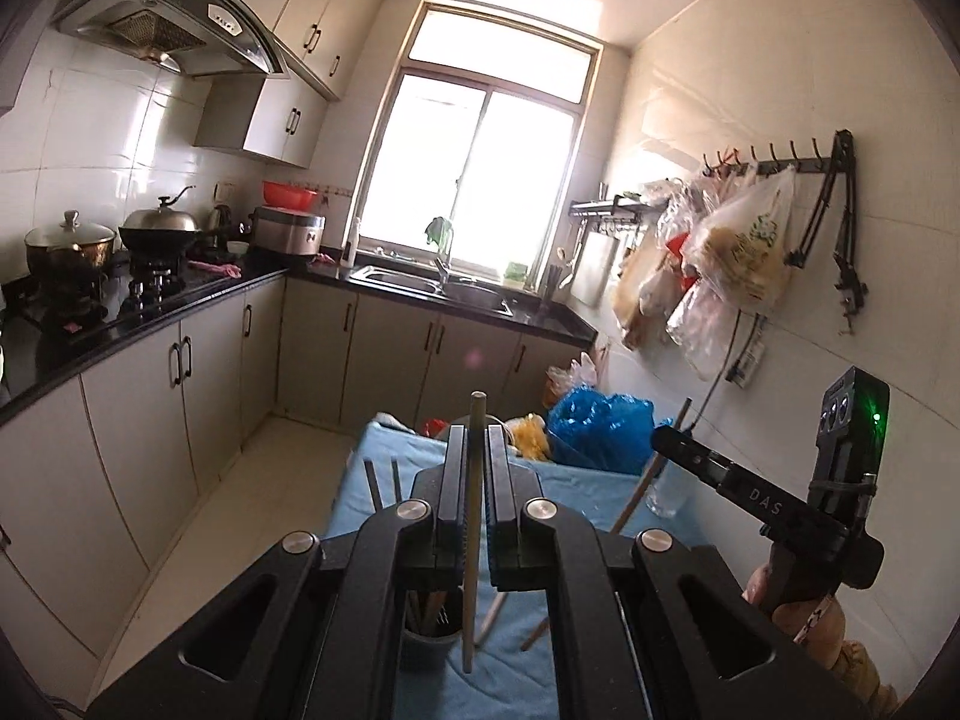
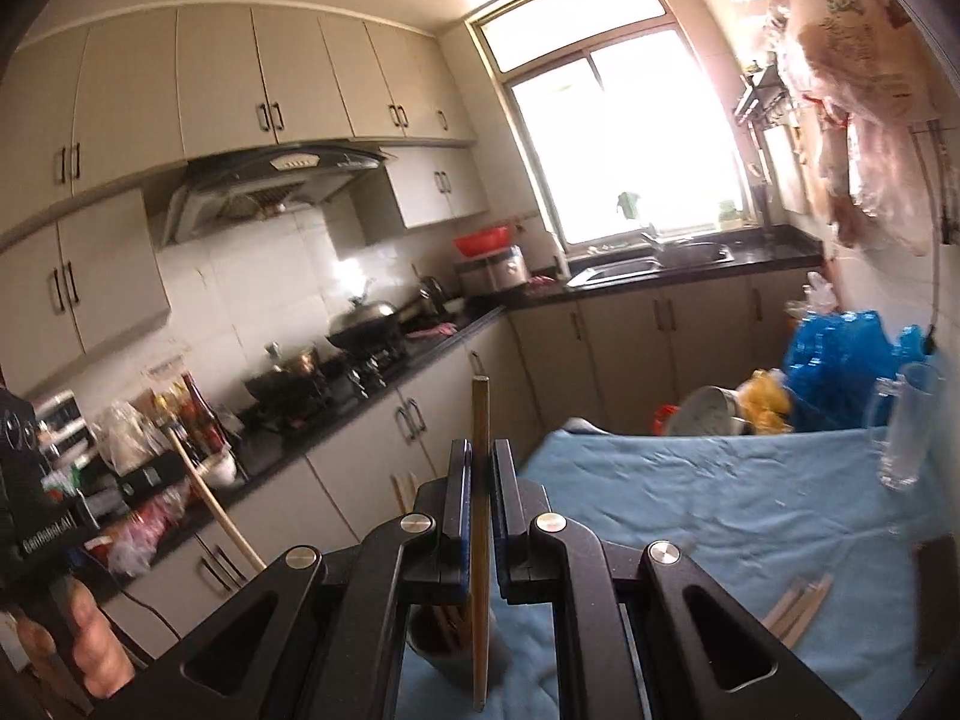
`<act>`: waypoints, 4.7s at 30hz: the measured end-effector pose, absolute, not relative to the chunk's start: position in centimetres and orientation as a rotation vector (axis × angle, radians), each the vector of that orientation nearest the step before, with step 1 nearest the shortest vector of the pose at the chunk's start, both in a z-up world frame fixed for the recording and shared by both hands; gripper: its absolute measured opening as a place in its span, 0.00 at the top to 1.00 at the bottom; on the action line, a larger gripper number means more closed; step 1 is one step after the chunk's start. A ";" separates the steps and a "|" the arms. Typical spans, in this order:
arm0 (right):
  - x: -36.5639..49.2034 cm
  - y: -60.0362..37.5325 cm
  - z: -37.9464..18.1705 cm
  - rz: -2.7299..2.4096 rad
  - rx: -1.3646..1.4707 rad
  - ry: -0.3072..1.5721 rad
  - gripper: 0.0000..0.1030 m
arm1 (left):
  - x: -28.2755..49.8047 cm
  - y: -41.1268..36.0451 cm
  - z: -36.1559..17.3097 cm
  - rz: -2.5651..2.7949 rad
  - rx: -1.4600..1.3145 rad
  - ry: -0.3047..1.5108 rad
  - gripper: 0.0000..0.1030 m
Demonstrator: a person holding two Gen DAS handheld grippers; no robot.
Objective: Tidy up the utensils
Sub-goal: 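Lower the chopsticks into the black cup and open both tools, then lower both tools to the towel and close each on a chopstick, then lift the held chopsticks upright and carry them toward the black cup with both tools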
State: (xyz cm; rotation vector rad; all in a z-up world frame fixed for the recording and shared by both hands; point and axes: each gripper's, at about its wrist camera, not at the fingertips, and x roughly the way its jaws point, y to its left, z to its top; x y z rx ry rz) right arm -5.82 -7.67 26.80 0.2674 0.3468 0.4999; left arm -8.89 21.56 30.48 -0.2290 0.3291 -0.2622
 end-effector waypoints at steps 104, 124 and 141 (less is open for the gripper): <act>-1.3 -28.1 0.9 0.063 0.205 0.930 0.80 | 11.0 -11.6 1.9 -0.487 0.125 1.021 0.70; -1.7 -28.7 0.7 0.082 0.260 0.905 0.79 | 10.4 -14.0 1.5 -0.467 0.308 0.960 0.80; -5.4 -28.3 1.1 0.114 0.296 1.019 0.89 | 1.1 -0.4 2.3 -0.340 0.046 1.143 0.94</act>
